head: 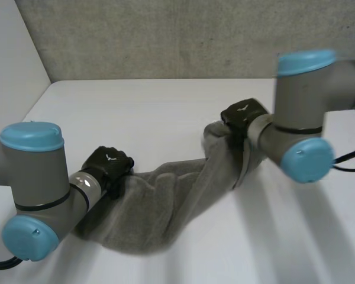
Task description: Fold the towel.
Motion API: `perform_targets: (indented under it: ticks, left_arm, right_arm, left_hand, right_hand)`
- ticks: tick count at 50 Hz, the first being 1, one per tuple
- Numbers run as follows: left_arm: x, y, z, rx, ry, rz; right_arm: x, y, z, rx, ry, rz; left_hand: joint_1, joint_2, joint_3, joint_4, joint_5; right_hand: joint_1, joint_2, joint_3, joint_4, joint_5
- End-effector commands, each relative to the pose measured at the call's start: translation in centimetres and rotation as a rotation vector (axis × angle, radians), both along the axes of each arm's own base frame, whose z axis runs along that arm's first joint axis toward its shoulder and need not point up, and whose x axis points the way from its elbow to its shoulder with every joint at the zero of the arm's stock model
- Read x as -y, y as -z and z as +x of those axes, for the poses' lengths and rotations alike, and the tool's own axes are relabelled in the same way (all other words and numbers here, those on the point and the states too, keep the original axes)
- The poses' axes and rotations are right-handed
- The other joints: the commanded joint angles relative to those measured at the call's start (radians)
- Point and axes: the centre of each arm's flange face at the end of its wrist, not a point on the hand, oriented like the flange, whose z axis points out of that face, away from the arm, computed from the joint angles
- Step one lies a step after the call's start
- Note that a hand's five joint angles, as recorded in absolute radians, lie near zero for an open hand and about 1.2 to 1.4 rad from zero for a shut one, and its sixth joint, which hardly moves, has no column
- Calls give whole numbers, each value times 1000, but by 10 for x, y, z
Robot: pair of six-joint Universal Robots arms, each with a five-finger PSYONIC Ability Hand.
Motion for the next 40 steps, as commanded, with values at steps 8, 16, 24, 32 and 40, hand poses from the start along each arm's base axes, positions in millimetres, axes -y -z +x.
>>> perform_targets:
  ticks: [8, 16, 24, 32, 40]
  left_arm:
    - [-14, -17, 12, -114, -65, 23]
    - [-30, -21, 18, -150, -55, -3]
    - [-35, -33, 33, -168, -92, -46]
    - [-53, -42, 37, -211, -68, -51]
    - [-70, -55, 44, -233, -60, -98]
  right_arm:
    - [-49, 19, -69, -153, -108, 141]
    - [-71, 20, -85, -274, -185, 122]
    - [-61, -35, -95, -199, -113, -54]
    - [-53, -54, -73, -65, -108, -74]
    - [-65, -28, 1, -89, -257, -52]
  left_hand:
    - [59, 50, 28, 45, 27]
    - [59, 50, 28, 45, 27]
    - [59, 50, 28, 45, 27]
    - [59, 50, 28, 45, 27]
    - [59, 50, 28, 45, 27]
  right_hand:
    - [-59, -97, -99, -98, -93]
    - [-612, -650, -652, -651, -646]
    - [-1119, -1157, -1159, -1157, -1152]
    - [-1119, -1157, -1159, -1157, -1152]
    - [-1119, -1157, -1159, -1157, -1152]
